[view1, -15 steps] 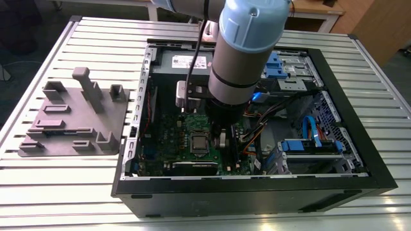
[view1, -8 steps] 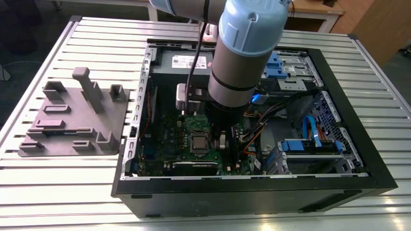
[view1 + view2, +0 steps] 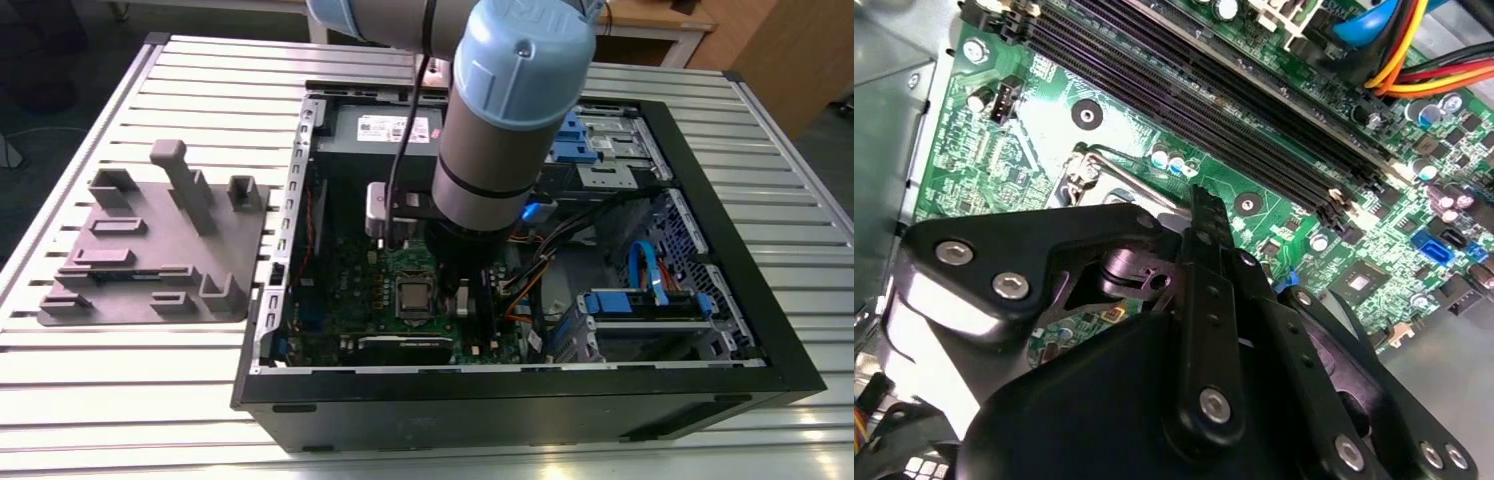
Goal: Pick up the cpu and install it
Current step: 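Install the first cpu locking lever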
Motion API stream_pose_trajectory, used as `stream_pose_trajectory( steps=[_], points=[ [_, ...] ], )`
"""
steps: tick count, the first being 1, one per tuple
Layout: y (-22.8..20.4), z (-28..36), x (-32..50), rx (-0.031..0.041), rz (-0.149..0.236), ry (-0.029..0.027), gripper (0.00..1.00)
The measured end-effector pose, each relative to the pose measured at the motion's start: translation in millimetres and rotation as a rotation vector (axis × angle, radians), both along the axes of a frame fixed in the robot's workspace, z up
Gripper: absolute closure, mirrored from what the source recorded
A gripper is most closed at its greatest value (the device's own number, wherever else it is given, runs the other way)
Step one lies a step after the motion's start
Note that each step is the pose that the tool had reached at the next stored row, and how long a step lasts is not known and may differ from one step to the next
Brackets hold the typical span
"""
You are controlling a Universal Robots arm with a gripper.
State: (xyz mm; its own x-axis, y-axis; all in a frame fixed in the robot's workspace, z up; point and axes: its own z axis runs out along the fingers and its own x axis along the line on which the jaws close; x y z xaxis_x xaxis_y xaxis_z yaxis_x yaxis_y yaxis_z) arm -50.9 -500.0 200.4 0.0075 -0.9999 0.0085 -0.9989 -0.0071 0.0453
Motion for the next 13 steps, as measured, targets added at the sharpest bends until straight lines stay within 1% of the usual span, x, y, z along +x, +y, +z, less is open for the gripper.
stream_pose_trajectory(
  steps=[7, 13],
  points=[
    [-2.2, -5.7, 0.0, 0.0, 0.01, 0.0, 0.89],
    [-2.4, -8.6, 0.2, -0.0002, 0.017, 0.0001, 0.89]
  ],
)
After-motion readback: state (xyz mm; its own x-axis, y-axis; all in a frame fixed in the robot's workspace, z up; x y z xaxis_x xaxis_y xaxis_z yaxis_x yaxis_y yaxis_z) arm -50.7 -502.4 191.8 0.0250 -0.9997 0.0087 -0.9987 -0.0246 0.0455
